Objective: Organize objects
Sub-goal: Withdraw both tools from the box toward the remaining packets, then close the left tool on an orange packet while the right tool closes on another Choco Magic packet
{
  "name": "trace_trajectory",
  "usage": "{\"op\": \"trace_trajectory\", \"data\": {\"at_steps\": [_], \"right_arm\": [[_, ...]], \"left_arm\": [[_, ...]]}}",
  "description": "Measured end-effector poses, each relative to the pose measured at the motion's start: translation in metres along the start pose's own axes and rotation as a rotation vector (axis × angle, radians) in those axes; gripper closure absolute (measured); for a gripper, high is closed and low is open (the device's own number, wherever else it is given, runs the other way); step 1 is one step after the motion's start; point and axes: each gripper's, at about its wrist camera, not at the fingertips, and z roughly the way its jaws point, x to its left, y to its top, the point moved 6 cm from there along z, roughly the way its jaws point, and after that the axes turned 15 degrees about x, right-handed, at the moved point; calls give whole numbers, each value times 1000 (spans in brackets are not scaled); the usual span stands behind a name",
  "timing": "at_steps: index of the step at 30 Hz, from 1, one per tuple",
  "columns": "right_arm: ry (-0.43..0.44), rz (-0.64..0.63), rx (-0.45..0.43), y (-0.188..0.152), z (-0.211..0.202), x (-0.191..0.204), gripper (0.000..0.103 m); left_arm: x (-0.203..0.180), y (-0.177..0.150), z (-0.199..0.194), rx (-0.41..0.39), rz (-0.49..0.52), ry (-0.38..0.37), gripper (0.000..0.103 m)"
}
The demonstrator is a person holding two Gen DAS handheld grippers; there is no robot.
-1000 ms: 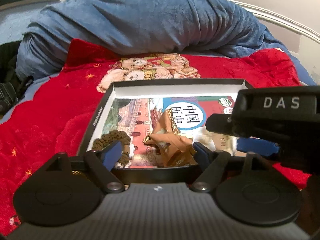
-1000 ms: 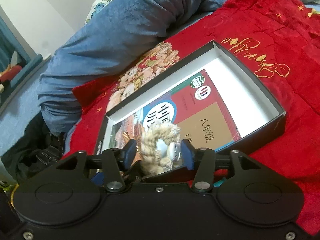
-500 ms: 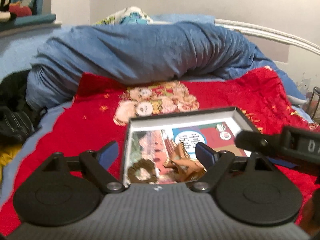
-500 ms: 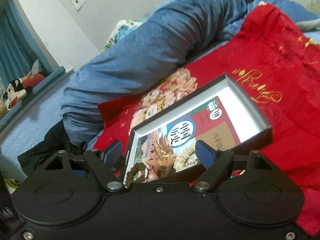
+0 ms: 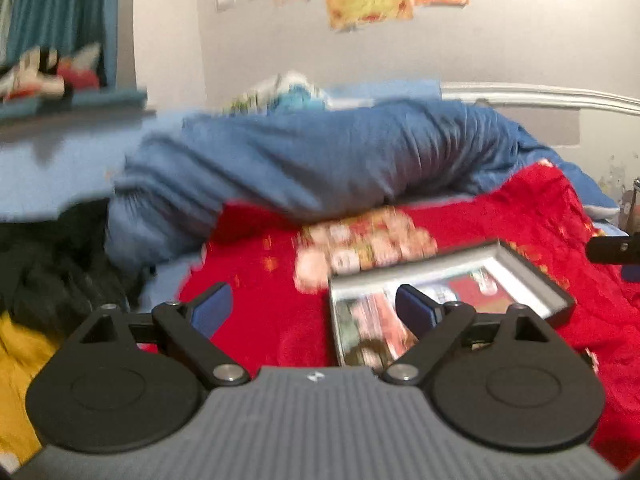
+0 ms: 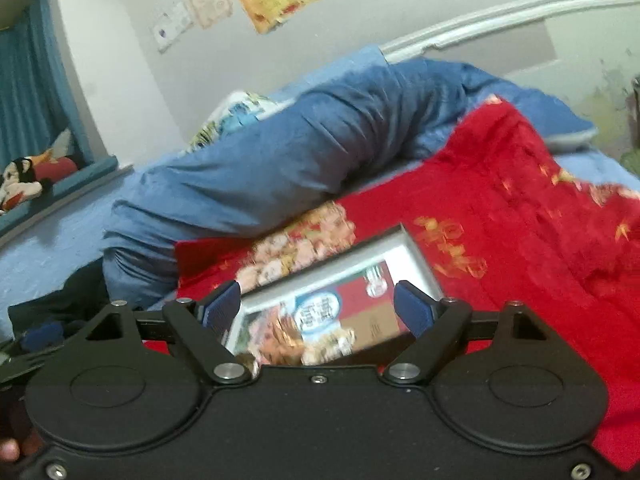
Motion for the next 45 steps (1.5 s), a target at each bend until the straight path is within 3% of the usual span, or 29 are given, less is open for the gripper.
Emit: {"op": "trace_trajectory", "data": {"at_steps": [3, 7, 9, 14, 19, 24, 28, 32, 38, 45], "right_arm": [[-7, 26, 57, -12, 21, -1, 20], [-90, -70, 103, -27, 51, 11, 22], [-78, -68, 145, -35, 66, 14, 25], [-53, -57, 267, -54, 102, 17, 49], [-44, -41, 314, -61, 121, 16, 52], [-23, 45, 389, -68, 143, 4, 55], [-16, 85, 386, -67, 152, -1, 55], [-40, 73, 377, -66, 159, 1, 58], [-90, 44, 371, -65, 162, 7, 65], [-109, 40, 374, -63, 159, 13, 67]], "left_arm": [[-6, -14, 22, 84, -9, -38, 9], [-12, -27, 54, 181, -65, -77, 10], [-15, -35, 72, 240, -89, -81, 10], [-15, -51, 106, 342, -124, -60, 19], [-12, -61, 128, 423, -160, -49, 28], [-21, -64, 136, 445, -133, -80, 34], [-27, -71, 141, 470, -107, -78, 54], [-29, -72, 137, 461, -104, -50, 63], [-26, -72, 132, 470, -159, -62, 66], [-29, -72, 128, 459, -148, -47, 67]]}}
